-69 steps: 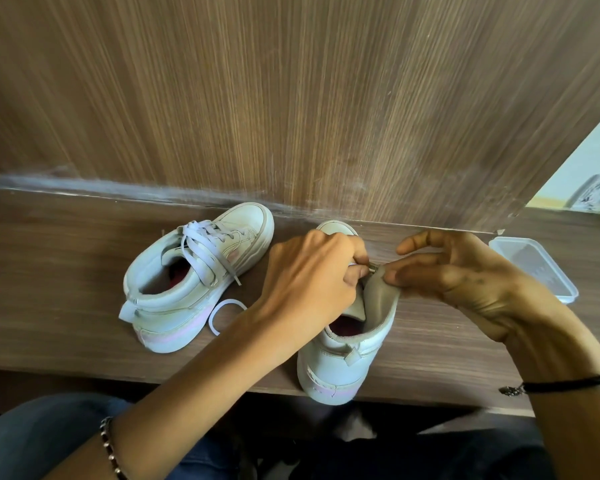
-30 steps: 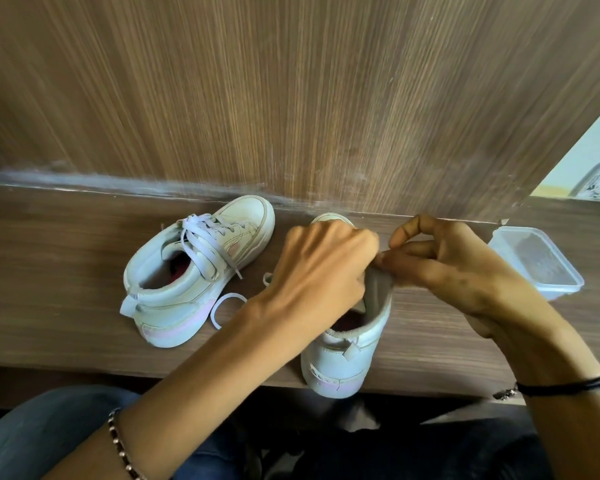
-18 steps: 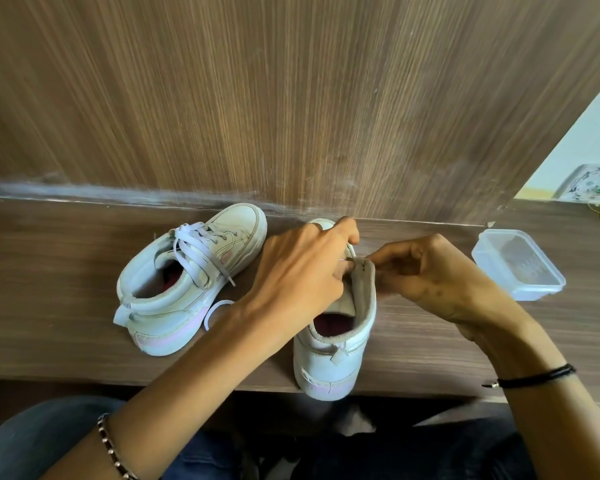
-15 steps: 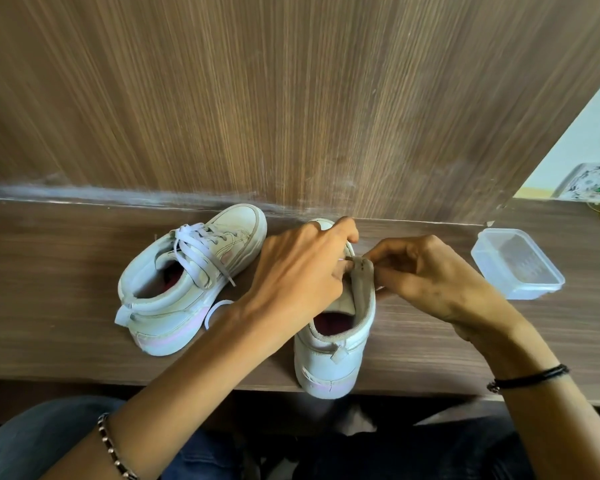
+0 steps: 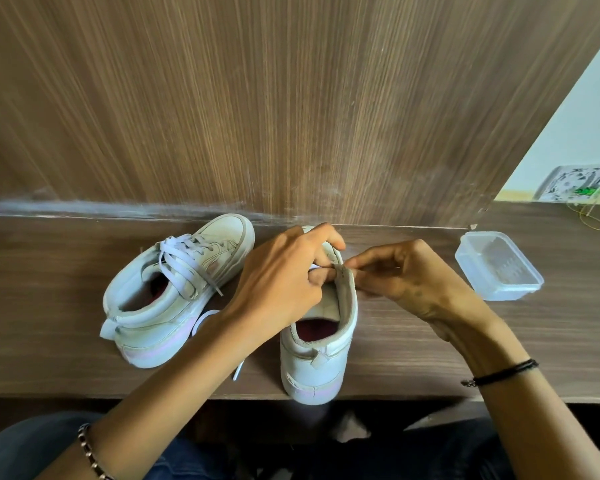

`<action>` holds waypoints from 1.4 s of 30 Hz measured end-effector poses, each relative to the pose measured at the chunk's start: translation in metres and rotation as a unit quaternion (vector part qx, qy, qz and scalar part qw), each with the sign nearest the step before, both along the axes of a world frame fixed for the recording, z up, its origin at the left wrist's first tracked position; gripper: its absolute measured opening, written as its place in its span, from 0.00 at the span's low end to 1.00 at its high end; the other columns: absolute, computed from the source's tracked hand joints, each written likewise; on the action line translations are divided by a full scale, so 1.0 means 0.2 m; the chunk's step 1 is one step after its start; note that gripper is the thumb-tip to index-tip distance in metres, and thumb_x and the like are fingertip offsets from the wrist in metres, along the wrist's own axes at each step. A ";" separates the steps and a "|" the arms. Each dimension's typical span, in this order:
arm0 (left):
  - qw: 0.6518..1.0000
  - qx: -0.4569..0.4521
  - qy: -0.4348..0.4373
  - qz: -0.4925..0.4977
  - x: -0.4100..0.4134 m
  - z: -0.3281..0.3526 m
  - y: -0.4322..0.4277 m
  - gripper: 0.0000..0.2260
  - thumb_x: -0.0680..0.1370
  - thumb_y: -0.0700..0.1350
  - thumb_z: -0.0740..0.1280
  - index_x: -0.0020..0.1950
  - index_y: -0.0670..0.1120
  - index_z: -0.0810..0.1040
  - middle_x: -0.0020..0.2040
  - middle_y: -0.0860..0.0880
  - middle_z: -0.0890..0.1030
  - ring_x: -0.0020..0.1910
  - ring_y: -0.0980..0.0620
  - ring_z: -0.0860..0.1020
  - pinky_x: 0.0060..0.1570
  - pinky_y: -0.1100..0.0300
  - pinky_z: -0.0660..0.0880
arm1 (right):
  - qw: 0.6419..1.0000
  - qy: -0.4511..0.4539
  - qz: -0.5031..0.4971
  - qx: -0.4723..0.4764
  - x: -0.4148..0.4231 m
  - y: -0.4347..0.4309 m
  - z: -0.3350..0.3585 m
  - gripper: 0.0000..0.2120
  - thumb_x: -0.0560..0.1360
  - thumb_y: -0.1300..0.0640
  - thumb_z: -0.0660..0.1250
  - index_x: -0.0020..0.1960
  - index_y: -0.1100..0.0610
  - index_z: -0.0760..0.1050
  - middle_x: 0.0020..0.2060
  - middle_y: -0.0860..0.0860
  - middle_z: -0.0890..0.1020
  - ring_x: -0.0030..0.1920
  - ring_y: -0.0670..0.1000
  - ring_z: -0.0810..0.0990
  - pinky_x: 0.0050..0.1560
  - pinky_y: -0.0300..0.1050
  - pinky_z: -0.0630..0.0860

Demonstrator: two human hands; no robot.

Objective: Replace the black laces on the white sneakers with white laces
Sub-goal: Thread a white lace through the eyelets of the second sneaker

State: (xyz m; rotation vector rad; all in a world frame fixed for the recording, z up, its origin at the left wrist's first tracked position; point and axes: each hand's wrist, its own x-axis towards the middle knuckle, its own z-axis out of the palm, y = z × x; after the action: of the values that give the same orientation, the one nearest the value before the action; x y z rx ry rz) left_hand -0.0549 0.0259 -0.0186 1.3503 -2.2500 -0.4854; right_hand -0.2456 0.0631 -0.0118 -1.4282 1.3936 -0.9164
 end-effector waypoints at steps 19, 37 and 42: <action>0.975 0.219 -0.029 -0.005 0.17 -0.01 -0.09 0.50 0.56 0.77 0.70 0.74 0.57 0.67 0.68 0.61 0.70 0.67 0.60 0.71 0.69 0.54 0.70 | 0.944 -0.131 -0.257 -0.159 -0.17 -0.02 0.07 0.09 0.84 0.63 0.60 0.47 0.56 0.76 0.37 0.46 0.81 0.29 0.42 0.70 0.30 0.34 0.65; 0.944 0.328 0.025 -0.019 0.28 0.03 -0.16 0.50 0.50 0.76 0.78 0.68 0.63 0.67 0.64 0.61 0.74 0.61 0.61 0.76 0.59 0.55 0.78 | 0.838 -0.519 -0.152 -0.076 -0.09 -0.01 0.15 0.16 0.84 0.56 0.59 0.38 0.53 0.71 0.32 0.50 0.72 0.28 0.45 0.68 0.22 0.32 0.63; 0.942 0.330 0.041 -0.043 0.26 0.05 -0.15 0.34 0.59 0.70 0.79 0.60 0.58 0.75 0.44 0.56 0.84 0.39 0.63 0.80 0.45 0.61 0.74 | 0.993 0.072 -0.068 -0.058 -0.01 0.00 0.00 0.13 0.83 0.44 0.65 0.46 0.52 0.78 0.34 0.46 0.80 0.31 0.46 0.75 0.31 0.39 0.69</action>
State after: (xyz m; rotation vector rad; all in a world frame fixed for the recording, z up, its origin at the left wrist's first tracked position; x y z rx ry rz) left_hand -0.0024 -0.0033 -0.0076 1.4858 -2.1650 -1.3950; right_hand -0.2481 0.0622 -0.0119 -1.5268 1.5817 -1.0124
